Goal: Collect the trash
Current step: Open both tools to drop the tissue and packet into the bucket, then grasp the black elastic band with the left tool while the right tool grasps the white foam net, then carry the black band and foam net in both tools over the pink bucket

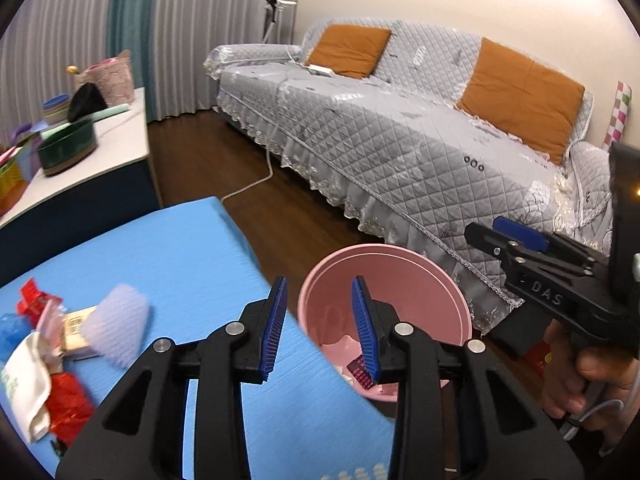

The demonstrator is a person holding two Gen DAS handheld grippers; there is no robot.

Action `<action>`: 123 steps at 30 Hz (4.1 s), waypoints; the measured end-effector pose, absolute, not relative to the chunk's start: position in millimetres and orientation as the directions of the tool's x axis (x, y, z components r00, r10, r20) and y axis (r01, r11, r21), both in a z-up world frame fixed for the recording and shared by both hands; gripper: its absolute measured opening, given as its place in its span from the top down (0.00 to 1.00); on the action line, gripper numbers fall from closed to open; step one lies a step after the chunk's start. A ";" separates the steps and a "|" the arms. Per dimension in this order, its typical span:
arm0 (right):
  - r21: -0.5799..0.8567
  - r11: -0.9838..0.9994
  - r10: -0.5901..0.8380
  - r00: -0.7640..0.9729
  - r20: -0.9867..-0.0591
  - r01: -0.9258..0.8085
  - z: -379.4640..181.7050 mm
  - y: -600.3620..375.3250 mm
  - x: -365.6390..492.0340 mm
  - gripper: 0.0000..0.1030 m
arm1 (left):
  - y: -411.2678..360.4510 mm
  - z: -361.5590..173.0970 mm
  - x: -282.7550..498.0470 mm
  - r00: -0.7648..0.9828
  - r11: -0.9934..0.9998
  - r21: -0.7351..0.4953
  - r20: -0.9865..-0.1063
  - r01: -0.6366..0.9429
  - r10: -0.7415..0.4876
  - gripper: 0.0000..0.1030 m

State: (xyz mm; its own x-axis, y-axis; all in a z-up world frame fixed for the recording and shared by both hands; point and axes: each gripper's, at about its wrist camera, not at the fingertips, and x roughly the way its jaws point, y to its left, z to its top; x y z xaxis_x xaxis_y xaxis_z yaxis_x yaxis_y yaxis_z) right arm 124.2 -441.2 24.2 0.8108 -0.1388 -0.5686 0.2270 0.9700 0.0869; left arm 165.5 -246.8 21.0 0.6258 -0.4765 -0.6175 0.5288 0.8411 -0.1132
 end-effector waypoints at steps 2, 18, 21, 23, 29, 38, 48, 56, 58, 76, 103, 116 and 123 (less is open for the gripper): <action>0.078 0.969 -0.156 0.824 -0.545 0.235 26.1 -435.7 120.9 0.54 | -233.1 27.0 159.0 0.641 0.850 -0.111 -0.608 0.516 -0.468 0.67; 0.075 0.981 -0.127 0.883 -0.452 0.179 39.4 -374.6 114.4 0.57 | -107.3 72.7 131.9 0.778 0.931 -0.023 -0.542 0.364 -0.318 0.67; 0.064 0.986 -0.110 0.884 -0.454 0.156 39.8 -359.9 118.5 0.57 | -79.5 70.3 131.7 0.801 0.952 -0.033 -0.533 0.303 -0.274 0.67; 0.065 0.989 -0.087 0.882 -0.463 0.132 39.0 -348.4 123.2 0.57 | -58.3 65.7 131.9 0.816 0.967 -0.051 -0.525 0.251 -0.239 0.67; 0.076 0.995 -0.014 0.880 -0.475 0.057 35.4 -310.2 137.1 0.64 | -12.3 53.1 128.3 0.853 0.991 -0.040 -0.507 0.124 -0.127 0.67; 0.113 0.991 0.117 0.853 -0.509 -0.069 13.5 -238.5 166.8 0.69 | 56.2 25.5 132.6 0.853 0.995 -0.036 -0.519 -0.090 0.059 0.67; 0.100 0.979 0.204 0.803 -0.560 -0.179 -12.5 -168.1 195.2 0.68 | 130.4 -7.4 133.3 0.774 0.950 -0.018 -0.585 -0.312 0.244 0.62; 0.083 0.978 0.202 0.763 -0.614 -0.193 -30.6 -145.1 217.5 0.52 | 177.2 -32.7 133.5 0.664 0.891 -0.007 -0.669 -0.455 0.333 0.37; 0.067 0.981 0.182 0.759 -0.625 -0.180 -35.5 -142.5 222.1 0.52 | 186.1 -39.7 135.8 0.638 0.876 -0.015 -0.691 -0.482 0.339 0.37; 0.066 0.986 0.156 0.721 -0.675 -0.152 -49.3 -149.3 237.2 0.95 | 209.1 -72.4 152.6 0.528 0.823 -0.021 -0.776 -0.568 0.344 0.55; 0.078 0.987 0.159 0.803 -0.575 -0.140 7.8 -193.8 182.3 0.97 | 100.8 1.3 151.7 0.786 0.964 -0.016 -0.583 -0.266 0.207 0.86; 0.063 0.990 0.139 0.823 -0.551 -0.125 18.9 -209.6 168.2 0.97 | 63.7 15.5 152.4 0.827 0.985 -0.031 -0.548 -0.172 0.128 0.86; 0.064 0.993 0.119 0.831 -0.543 -0.100 23.3 -224.7 162.5 0.97 | 37.7 24.3 154.0 0.849 0.993 -0.028 -0.522 -0.112 0.081 0.87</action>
